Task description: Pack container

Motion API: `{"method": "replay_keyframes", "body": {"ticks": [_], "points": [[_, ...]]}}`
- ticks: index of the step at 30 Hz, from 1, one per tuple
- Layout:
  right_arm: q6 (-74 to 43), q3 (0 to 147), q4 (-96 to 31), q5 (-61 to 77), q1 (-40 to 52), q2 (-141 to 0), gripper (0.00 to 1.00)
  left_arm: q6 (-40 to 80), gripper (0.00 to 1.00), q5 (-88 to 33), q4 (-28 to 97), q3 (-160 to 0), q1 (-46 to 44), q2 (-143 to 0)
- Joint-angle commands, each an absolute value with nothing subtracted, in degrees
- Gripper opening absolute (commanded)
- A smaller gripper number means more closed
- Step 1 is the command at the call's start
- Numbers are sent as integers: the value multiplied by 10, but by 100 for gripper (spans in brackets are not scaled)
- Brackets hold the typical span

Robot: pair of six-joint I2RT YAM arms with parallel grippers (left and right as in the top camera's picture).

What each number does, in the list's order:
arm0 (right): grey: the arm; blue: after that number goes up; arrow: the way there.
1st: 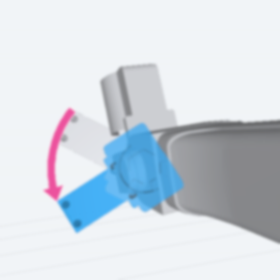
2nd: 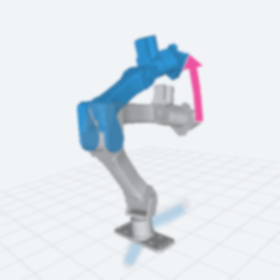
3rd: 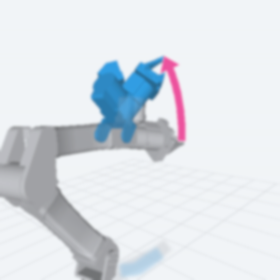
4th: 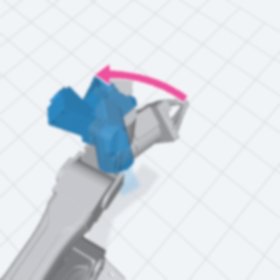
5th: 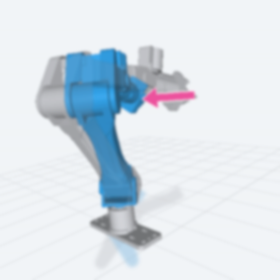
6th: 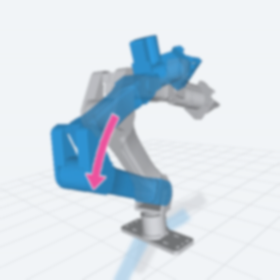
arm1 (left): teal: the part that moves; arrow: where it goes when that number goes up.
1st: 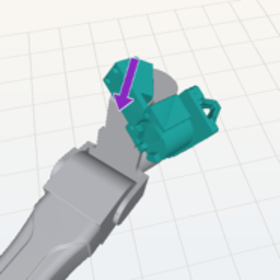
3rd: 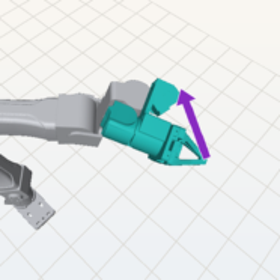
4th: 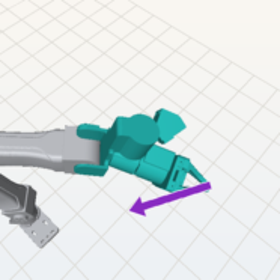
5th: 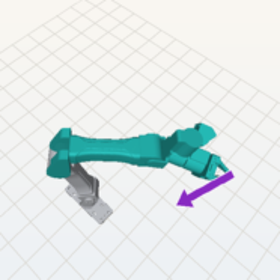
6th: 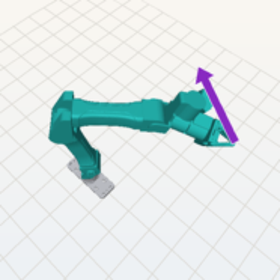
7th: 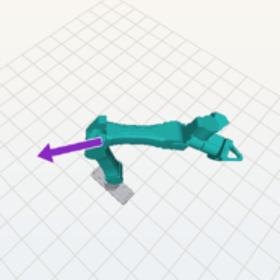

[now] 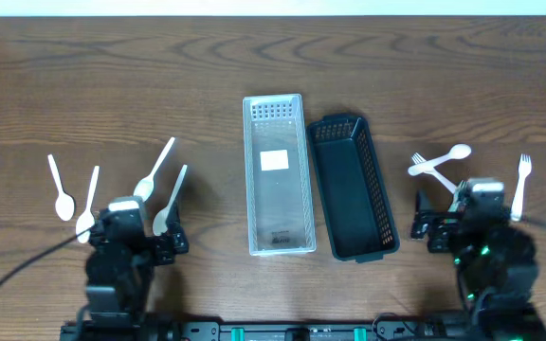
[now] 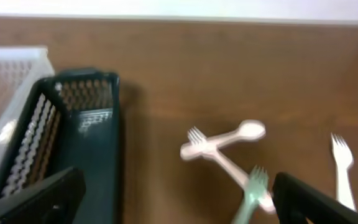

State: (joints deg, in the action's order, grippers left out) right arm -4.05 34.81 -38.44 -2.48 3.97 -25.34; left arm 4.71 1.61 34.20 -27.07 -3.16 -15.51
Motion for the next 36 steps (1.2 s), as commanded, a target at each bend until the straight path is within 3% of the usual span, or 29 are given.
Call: {"method": "replay_keyframes", "body": {"ticks": [1, 7, 8, 10, 12, 13, 20, 26, 36], "points": [[-64, 466, -478, -19, 36, -330, 99, 65, 98, 4, 417, -390, -32, -234], [-63, 612, -624, 52, 36, -422, 98, 65, 98, -16, 555, -535, -32, -359], [-61, 617, -631, 43, 36, -428, 86, 65, 98, -26, 566, -546, -32, -370], [-76, 615, -642, 4, 36, -434, 41, 65, 98, -52, 575, -555, -32, -386], [-119, 608, -658, -37, 36, -443, 15, 65, 98, -76, 576, -555, -32, -394], [-136, 602, -667, -48, 36, -449, 10, 65, 98, -83, 577, -555, -32, -397], [-179, 530, -670, -45, 36, -510, 7, 65, 98, -84, 579, -554, -32, -406], [-220, 483, -640, 35, 36, -591, 11, 65, 98, -84, 583, -554, -32, -407], [-220, 466, -610, 41, 38, -700, 14, 65, 98, -84, 583, -554, -32, -407]]}}
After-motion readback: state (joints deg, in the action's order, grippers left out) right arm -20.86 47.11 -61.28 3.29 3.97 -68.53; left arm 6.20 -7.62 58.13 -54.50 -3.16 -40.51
